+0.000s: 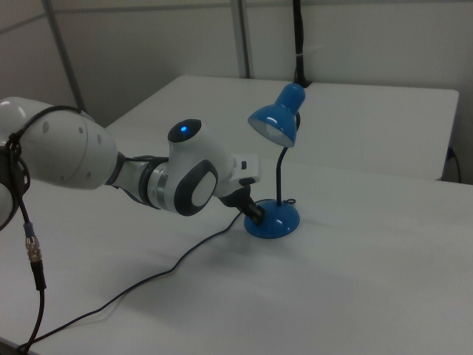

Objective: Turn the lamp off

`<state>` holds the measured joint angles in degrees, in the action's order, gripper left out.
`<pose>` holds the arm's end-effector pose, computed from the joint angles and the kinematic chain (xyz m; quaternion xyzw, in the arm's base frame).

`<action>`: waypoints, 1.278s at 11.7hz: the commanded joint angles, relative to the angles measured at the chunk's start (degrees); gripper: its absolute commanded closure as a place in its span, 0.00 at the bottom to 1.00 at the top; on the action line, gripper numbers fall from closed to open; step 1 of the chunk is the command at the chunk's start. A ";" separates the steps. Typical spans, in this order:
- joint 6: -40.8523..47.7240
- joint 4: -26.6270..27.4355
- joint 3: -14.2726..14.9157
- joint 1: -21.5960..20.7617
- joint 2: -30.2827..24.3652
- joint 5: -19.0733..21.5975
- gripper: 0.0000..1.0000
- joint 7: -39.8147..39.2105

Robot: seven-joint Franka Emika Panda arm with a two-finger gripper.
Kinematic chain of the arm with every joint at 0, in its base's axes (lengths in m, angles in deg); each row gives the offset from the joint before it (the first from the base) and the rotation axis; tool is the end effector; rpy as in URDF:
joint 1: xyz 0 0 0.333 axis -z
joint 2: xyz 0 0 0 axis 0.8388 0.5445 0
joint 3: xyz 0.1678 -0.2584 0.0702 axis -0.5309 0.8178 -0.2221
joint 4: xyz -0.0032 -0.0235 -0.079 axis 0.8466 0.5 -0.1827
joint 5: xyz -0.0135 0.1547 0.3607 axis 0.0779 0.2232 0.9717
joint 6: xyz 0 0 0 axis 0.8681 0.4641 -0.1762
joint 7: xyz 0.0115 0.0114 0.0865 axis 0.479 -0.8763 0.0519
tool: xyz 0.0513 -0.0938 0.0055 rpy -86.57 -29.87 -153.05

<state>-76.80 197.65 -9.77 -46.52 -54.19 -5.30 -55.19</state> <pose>0.6430 -0.1236 0.3204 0.9600 -0.1666 0.2229 0.0324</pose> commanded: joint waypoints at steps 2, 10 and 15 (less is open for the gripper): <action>-2.17 -0.31 0.02 0.15 1.72 -0.18 1.00 0.24; 23.88 0.48 -1.12 -6.15 -11.01 -0.01 0.89 -0.46; 38.59 -4.43 -1.12 -12.06 -14.62 -0.10 0.78 -0.90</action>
<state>-45.60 195.83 -11.38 -55.93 -66.89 -5.39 -55.34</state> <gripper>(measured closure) 0.881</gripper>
